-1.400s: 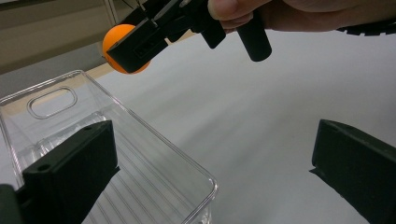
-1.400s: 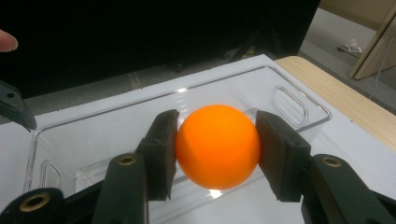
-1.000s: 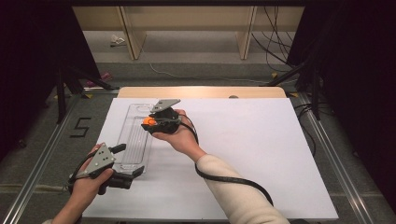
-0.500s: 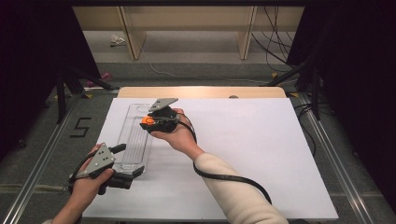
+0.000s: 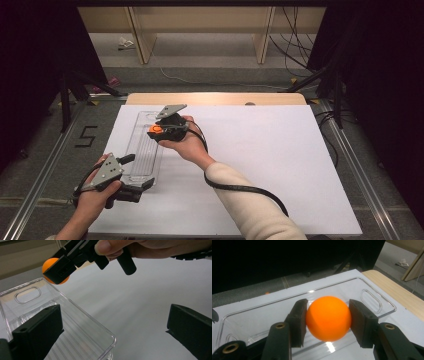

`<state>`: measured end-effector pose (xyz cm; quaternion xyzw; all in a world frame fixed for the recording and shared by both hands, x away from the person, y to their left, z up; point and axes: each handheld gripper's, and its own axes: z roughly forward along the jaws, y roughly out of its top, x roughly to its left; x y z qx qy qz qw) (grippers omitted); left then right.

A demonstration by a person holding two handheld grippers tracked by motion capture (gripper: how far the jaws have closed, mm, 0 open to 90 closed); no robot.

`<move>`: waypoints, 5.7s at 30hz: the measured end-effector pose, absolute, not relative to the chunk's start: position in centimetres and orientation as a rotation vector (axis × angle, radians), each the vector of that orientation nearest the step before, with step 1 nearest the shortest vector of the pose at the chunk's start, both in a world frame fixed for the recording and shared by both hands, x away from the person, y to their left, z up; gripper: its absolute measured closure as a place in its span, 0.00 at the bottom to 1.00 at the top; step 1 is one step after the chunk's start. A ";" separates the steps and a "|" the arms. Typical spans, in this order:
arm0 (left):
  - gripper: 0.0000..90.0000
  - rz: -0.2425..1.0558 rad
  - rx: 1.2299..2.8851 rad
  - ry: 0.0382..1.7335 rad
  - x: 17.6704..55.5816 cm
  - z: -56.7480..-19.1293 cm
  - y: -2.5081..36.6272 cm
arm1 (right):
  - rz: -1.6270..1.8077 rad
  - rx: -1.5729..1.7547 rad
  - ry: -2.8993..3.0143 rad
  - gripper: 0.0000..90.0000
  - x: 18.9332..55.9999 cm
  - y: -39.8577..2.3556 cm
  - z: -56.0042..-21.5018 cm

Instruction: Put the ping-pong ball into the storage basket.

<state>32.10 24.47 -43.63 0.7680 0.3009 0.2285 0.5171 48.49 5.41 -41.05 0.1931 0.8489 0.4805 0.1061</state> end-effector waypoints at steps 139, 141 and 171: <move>0.00 0.543 1.838 0.723 32.1 -43.6 24.5 | 1.289 0.607 2.658 0.57 49.8 10.3 -45.1; 0.00 0.543 1.838 0.722 32.1 -43.6 24.5 | 1.287 0.607 2.661 0.57 49.8 10.3 -45.1; 0.00 0.544 1.839 0.722 32.1 -43.6 24.5 | 1.300 0.617 2.651 0.53 49.7 10.4 -44.9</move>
